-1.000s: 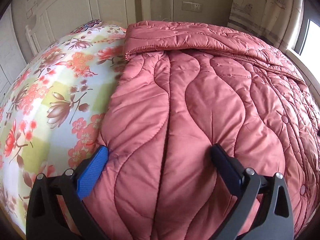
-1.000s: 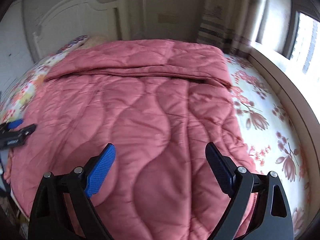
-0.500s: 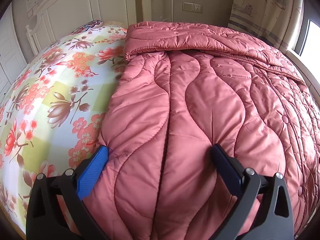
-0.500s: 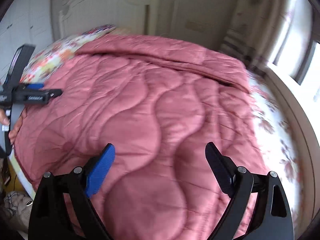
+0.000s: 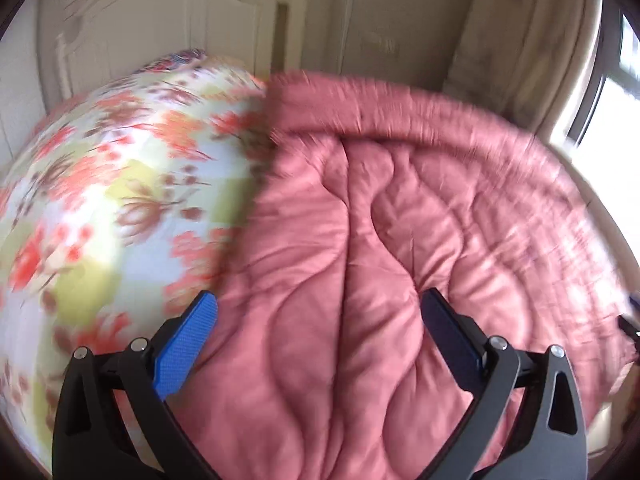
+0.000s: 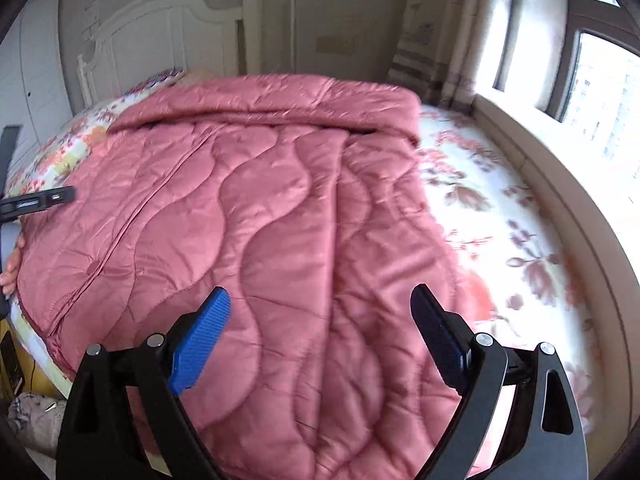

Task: Fold large clothes
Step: 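Grasp the jacket hem with the left gripper while the right gripper grasps it too, lifting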

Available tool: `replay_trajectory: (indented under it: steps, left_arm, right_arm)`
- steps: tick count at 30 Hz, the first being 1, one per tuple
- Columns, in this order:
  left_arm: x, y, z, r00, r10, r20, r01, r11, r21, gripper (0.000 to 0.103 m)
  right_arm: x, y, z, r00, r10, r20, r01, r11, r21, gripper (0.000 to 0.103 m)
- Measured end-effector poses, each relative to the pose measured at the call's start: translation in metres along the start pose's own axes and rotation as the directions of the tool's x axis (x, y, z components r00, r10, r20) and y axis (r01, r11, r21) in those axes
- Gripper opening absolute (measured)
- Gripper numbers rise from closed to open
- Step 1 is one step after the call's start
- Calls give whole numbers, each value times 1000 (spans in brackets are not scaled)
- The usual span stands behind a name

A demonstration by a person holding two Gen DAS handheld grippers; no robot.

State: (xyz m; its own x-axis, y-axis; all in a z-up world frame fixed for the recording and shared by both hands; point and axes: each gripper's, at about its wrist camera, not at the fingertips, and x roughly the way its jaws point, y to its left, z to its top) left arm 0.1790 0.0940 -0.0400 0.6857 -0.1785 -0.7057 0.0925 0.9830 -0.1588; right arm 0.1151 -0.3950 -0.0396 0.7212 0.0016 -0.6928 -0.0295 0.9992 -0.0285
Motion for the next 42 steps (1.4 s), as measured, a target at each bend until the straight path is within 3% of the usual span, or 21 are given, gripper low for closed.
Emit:
replay_trajectory:
  steps: [2, 4, 9, 15, 24, 26, 27, 29, 30, 31, 33, 37, 40, 42]
  left_arm:
    - [-22, 25, -12, 996, -90, 17, 91, 994, -65, 101]
    - [-38, 45, -24, 991, -131, 28, 133, 985, -113, 101]
    - [-55, 65, -61, 976, -217, -8, 212, 962, -174, 100]
    - [-42, 48, -70, 981, -194, -28, 189, 975, -118, 99]
    - [-31, 55, -59, 981, -192, -17, 189, 974, -128, 98]
    - [-34, 49, -62, 980, -197, -31, 193, 976, -103, 87]
    - [-35, 44, -64, 973, -228, -46, 223, 971, -91, 76]
    - [-35, 34, -66, 962, -264, -73, 259, 963, -67, 68]
    - [-35, 27, -67, 963, -254, -84, 252, 967, -41, 60]
    - [-34, 22, -68, 966, -243, -92, 242, 970, -22, 40]
    - [-30, 19, -70, 958, -265, -106, 263, 964, -26, 23]
    - [-50, 18, -72, 951, -305, -47, 304, 952, -27, 16]
    - [-88, 21, -74, 927, -375, 16, 375, 926, -40, 16]
    - [-123, 23, -79, 896, -439, 64, 441, 897, -30, 16]
  right_arm:
    - [-10, -21, -5, 999, -41, 4, 40, 999, 29, 87]
    - [-14, -41, -14, 998, -66, -3, 66, 996, 67, 87]
    - [-8, -76, -38, 999, -6, -46, 14, 985, 172, 87]
    - [-12, -85, -60, 991, 118, -67, -101, 971, 218, 87]
    - [-21, -82, -75, 980, 191, -51, -174, 958, 228, 79]
    - [-21, -80, -73, 978, 205, -47, -188, 953, 239, 68]
    - [-21, -76, -72, 973, 229, -45, -212, 949, 233, 55]
    - [-20, -61, -70, 970, 240, -48, -225, 952, 205, 46]
    - [-19, -57, -68, 971, 236, -44, -222, 954, 201, 40]
    - [-17, -55, -68, 972, 232, -36, -220, 953, 206, 29]
    - [-15, -54, -68, 969, 247, -11, -238, 946, 219, 17]
    - [-26, -58, -70, 960, 278, 26, -277, 934, 225, 13]
    - [-62, -64, -71, 939, 335, 77, -343, 924, 167, 13]
    - [-88, -68, -73, 921, 375, 109, -387, 913, 127, 12]
